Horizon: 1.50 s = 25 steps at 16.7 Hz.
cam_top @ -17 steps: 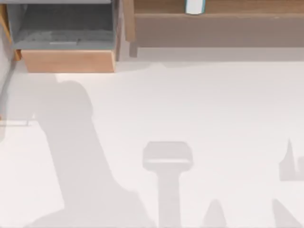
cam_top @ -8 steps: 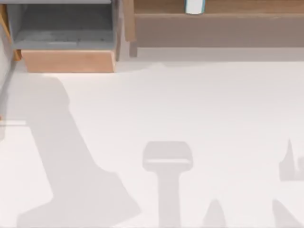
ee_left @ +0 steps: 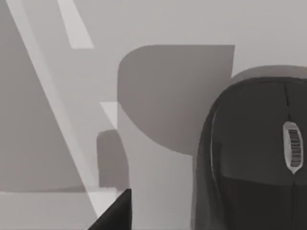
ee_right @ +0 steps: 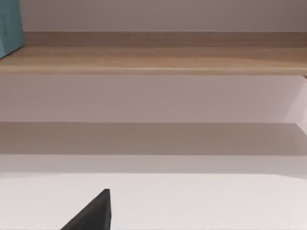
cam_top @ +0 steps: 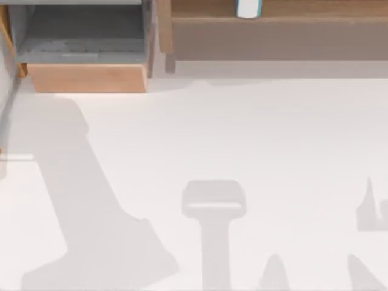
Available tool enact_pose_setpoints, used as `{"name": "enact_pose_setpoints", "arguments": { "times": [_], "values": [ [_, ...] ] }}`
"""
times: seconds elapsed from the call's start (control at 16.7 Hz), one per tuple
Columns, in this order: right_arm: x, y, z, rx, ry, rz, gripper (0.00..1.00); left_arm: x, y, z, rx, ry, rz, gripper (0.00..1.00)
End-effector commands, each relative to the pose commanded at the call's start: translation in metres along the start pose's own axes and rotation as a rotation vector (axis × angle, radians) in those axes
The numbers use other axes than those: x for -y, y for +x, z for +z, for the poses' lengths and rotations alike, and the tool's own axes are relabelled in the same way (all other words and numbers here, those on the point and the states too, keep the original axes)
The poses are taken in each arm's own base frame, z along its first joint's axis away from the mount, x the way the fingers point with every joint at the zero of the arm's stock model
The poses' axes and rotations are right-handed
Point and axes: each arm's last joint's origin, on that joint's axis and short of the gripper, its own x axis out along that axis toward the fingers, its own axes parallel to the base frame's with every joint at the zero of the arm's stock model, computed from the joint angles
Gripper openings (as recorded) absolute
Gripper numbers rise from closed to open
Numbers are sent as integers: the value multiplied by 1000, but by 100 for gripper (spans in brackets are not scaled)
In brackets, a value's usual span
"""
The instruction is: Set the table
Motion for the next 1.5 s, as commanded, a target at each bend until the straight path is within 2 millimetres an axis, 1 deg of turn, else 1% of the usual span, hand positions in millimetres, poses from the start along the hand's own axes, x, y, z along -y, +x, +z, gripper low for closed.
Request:
{"name": "enact_pose_setpoints", "arguments": {
  "times": [0.54, 0.6, 1.14, 1.2, 1.32, 1.5],
  "values": [
    [0, 0, 0, 0, 0, 0, 100, 0, 0, 0, 0, 0, 0, 2],
    [0, 0, 0, 0, 0, 0, 100, 0, 0, 0, 0, 0, 0, 0],
    [0, 0, 0, 0, 0, 0, 100, -1, 0, -1, 0, -2, 1, 0],
    [0, 0, 0, 0, 0, 0, 100, -2, -4, -2, 5, -1, 4, 0],
    [0, 0, 0, 0, 0, 0, 100, -2, -18, -5, 19, 7, 13, 0],
    [0, 0, 0, 0, 0, 0, 100, 2, -47, -12, 52, 34, 34, 0]
  ]
}}
